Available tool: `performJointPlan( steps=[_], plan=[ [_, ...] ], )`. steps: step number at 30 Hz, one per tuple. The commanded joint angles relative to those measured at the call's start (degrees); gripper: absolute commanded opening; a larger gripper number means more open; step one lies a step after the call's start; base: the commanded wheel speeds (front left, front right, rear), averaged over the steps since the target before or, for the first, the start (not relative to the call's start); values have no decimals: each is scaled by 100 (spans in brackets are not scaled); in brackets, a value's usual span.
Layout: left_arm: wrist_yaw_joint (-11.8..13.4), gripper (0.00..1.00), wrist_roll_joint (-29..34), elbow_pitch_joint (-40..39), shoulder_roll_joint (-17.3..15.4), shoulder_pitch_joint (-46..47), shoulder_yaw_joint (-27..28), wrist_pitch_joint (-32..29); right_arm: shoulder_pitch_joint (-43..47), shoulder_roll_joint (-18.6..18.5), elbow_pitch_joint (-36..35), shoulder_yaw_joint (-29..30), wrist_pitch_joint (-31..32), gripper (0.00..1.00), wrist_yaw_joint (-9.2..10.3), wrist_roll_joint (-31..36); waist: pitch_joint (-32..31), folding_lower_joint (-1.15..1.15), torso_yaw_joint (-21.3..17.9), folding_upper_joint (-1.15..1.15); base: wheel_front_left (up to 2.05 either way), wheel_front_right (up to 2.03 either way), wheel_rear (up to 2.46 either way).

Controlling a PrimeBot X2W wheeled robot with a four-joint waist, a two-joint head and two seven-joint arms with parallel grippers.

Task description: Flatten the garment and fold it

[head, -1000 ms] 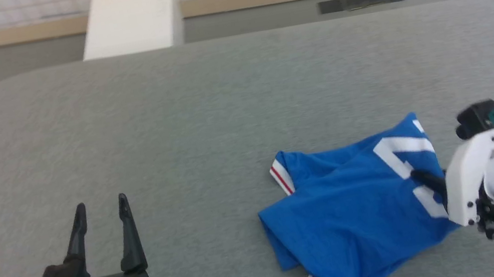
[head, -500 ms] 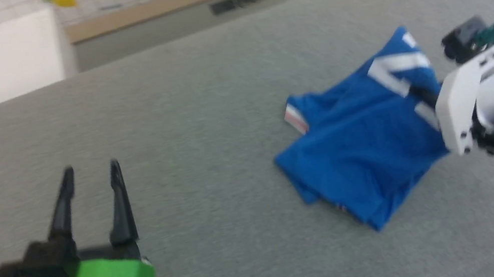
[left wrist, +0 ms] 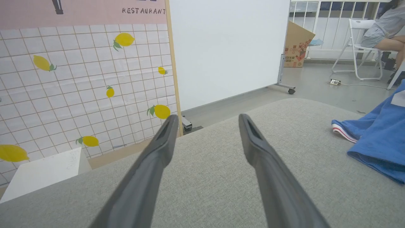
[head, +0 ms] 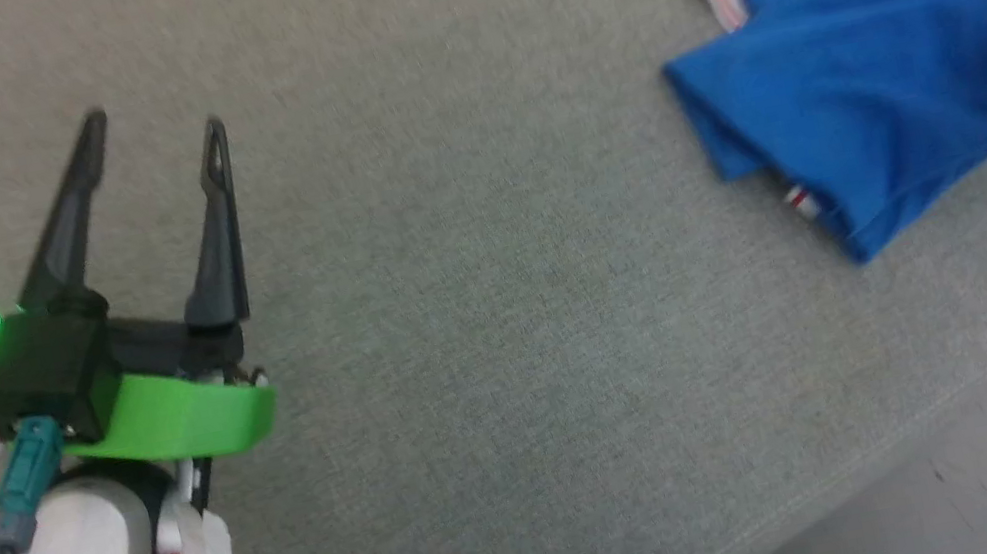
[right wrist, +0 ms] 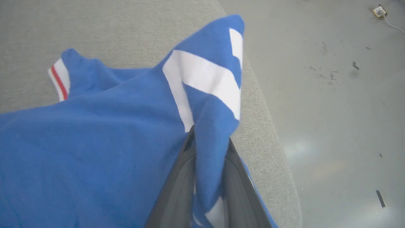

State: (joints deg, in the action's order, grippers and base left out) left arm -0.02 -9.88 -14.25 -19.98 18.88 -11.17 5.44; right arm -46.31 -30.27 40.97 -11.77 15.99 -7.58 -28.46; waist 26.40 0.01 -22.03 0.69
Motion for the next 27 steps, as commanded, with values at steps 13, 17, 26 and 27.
performJointPlan(
  steps=[13,17,26,27],
  plan=[
    [-101,100,175,-500,-281,552,-35,-346,-951,370,1597,426,-1654,100,9,368,1528,-1,-197,-69,0,0,0],
    [-42,100,126,-394,-265,455,4,-264,-1019,273,2146,554,-2235,100,9,771,1302,-1,-181,-69,0,0,0],
    [233,100,-182,160,-15,-365,143,251,-495,-7,2747,906,-3053,100,9,1868,85,-1,-64,-69,0,0,0],
    [272,100,-221,220,9,-475,178,306,-375,11,2705,951,-3071,100,9,1924,-47,-1,-46,-69,0,0,0]
  ],
)
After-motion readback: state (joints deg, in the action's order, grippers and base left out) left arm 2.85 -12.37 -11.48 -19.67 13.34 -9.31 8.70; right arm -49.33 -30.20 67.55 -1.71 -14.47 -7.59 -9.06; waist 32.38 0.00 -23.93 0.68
